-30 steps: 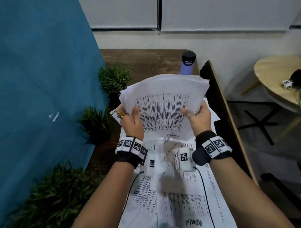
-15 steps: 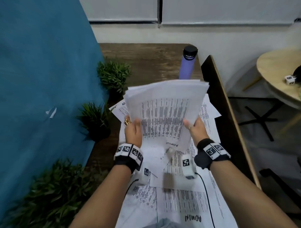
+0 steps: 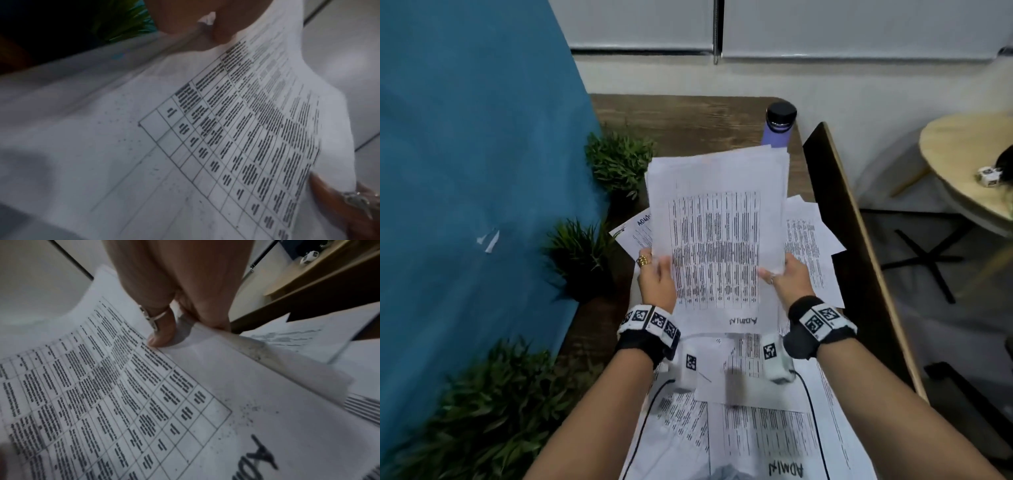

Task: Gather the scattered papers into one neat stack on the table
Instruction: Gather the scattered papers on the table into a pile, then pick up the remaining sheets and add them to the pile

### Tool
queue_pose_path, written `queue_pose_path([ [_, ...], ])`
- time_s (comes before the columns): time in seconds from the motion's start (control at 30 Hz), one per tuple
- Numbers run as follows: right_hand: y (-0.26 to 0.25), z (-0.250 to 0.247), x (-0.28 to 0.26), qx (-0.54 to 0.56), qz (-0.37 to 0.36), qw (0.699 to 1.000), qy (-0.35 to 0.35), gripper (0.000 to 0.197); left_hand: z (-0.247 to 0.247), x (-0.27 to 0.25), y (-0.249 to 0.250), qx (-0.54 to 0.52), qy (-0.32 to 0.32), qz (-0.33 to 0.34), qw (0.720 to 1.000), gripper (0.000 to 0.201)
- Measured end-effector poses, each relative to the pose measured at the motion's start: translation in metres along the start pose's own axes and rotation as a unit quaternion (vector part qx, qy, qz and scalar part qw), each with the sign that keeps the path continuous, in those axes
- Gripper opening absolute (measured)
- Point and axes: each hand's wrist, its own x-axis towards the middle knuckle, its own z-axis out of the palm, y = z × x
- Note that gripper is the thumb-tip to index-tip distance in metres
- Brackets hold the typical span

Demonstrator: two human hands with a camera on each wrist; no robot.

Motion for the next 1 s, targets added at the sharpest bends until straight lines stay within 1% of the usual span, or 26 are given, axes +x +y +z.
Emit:
queue_pose_path([
  [0.1, -0.018, 0.000, 0.006, 0.025, -0.038, 0.999, 0.018, 0.040, 0.001, 0.010, 0.018, -0.003, 0.017, 0.037, 0.999, 0.026],
  [0.2, -0.028, -0.005, 0.006, 0.057, -0.062, 0.996, 0.024, 0.028, 0.002, 0.014, 0.032, 0.003, 0.019, 0.100, 0.995, 0.026],
  [0.27, -0.029, -0.009, 0.005, 0.071, -0.075, 0.994, 0.024, 0.030, 0.000, 0.011, 0.039, 0.015, 0.006, 0.140, 0.990, 0.027],
  [0.33, -0.022, -0.013, 0.000, 0.067, -0.072, 0.995, 0.021, 0.026, -0.002, 0.004, 0.037, 0.042, -0.017, 0.154, 0.987, 0.029],
  [0.37, -0.015, -0.013, -0.003, 0.056, -0.061, 0.996, 0.017, 0.026, -0.002, -0.002, 0.031, 0.057, -0.029, 0.138, 0.988, 0.030],
  [0.43, 0.003, -0.009, -0.008, 0.006, -0.027, 1.000, 0.001, 0.034, 0.002, -0.015, 0.015, 0.063, -0.064, 0.062, 0.994, 0.046],
  [0.47, 0.012, -0.006, -0.010, -0.018, -0.011, 1.000, -0.001, 0.035, 0.004, -0.020, 0.006, 0.088, -0.079, 0.034, 0.992, 0.052],
  [0.5, 0.020, -0.005, -0.008, -0.039, -0.005, 0.999, 0.010, 0.035, 0.005, -0.023, -0.002, 0.139, -0.096, 0.017, 0.985, 0.048],
  [0.53, 0.022, -0.005, -0.006, -0.057, -0.010, 0.998, 0.026, 0.033, 0.007, -0.021, -0.007, 0.179, -0.109, 0.009, 0.978, 0.039],
  [0.57, 0.022, -0.006, -0.001, -0.080, -0.021, 0.995, 0.048, 0.032, 0.009, -0.017, -0.009, 0.192, -0.121, -0.001, 0.974, 0.032],
  [0.6, 0.019, -0.010, 0.006, -0.097, -0.030, 0.992, 0.072, 0.030, 0.009, -0.009, -0.011, 0.178, -0.123, -0.010, 0.976, 0.029],
  [0.63, 0.017, -0.015, 0.012, -0.111, -0.034, 0.989, 0.095, 0.028, 0.009, 0.000, -0.009, 0.146, -0.113, -0.040, 0.982, 0.031],
  [0.67, 0.015, -0.022, 0.018, -0.118, -0.034, 0.986, 0.117, 0.025, 0.008, 0.012, -0.012, 0.140, -0.087, -0.071, 0.984, 0.036],
  [0.7, 0.016, -0.029, 0.024, -0.120, -0.027, 0.983, 0.138, 0.022, 0.004, 0.025, -0.014, 0.172, -0.054, -0.118, 0.977, 0.041],
  [0.73, 0.018, -0.036, 0.029, -0.115, -0.016, 0.981, 0.157, 0.020, 0.000, 0.035, -0.014, 0.225, -0.031, -0.159, 0.961, 0.043],
  [0.77, 0.022, -0.043, 0.033, -0.106, -0.004, 0.979, 0.175, 0.018, -0.004, 0.045, -0.017, 0.281, -0.035, -0.205, 0.937, 0.041],
  [0.8, 0.026, -0.049, 0.035, -0.093, 0.008, 0.977, 0.189, 0.018, -0.007, 0.053, -0.022, 0.331, -0.061, -0.248, 0.908, 0.041],
  [0.83, 0.030, -0.053, 0.035, -0.084, 0.023, 0.976, 0.202, 0.019, -0.007, 0.057, -0.027, 0.389, -0.100, -0.285, 0.870, 0.048],
  [0.87, 0.034, -0.055, 0.034, -0.070, 0.038, 0.974, 0.212, 0.022, -0.005, 0.057, -0.028, 0.434, -0.135, -0.298, 0.840, 0.060],
  [0.9, 0.037, -0.058, 0.033, -0.056, 0.047, 0.973, 0.220, 0.025, 0.000, 0.062, -0.036, 0.469, -0.146, -0.303, 0.816, 0.072],
  [0.93, 0.040, -0.060, 0.033, -0.045, 0.056, 0.972, 0.225, 0.027, 0.007, 0.068, -0.044, 0.474, -0.129, -0.318, 0.810, 0.080],
  [0.97, 0.042, -0.061, 0.034, -0.033, 0.059, 0.971, 0.230, 0.029, 0.013, 0.073, -0.048, 0.461, -0.086, -0.342, 0.814, 0.088],
  [1.0, 0.043, -0.062, 0.034, -0.027, 0.062, 0.969, 0.236, 0.030, 0.020, 0.079, -0.050, 0.454, -0.065, -0.355, 0.815, 0.100],
])
